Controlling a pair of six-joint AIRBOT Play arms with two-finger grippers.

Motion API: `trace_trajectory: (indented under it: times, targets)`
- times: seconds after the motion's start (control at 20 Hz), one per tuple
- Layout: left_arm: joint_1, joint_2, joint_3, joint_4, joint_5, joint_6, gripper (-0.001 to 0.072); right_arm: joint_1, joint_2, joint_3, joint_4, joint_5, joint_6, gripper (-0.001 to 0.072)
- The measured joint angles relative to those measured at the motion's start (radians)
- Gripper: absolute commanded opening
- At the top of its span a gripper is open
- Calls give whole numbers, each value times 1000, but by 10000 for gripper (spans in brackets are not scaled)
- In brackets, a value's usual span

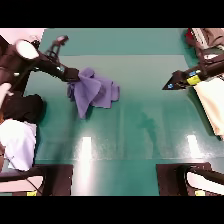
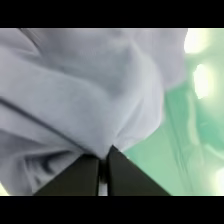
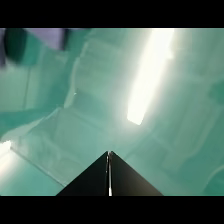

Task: Fold the shirts.

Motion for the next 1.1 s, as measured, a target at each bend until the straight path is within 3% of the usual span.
trace_trajectory:
  times: [0.35, 0.6, 0.75, 0.95, 1.0, 1.1]
  targets:
    - [-185, 201, 135, -311, -4, 104, 25, -27, 92, 0, 7, -154, -16, 19]
    - [-383, 222, 290, -429, 196, 217, 25, -153, 219, 0, 12, -184, -18, 19]
    - [-426, 224, 335, -365, 245, 230, 25, -233, 286, 0, 11, -191, -18, 19]
    - [-445, 209, 331, -42, 86, 102, 25, -297, 341, 0, 11, -176, -19, 20]
    - [-447, 206, 309, 46, 47, 70, 26, -303, 347, 0, 10, -168, -19, 51]
    - [-436, 203, 229, 195, -6, 10, 26, -302, 348, -8, 10, -141, -18, 394]
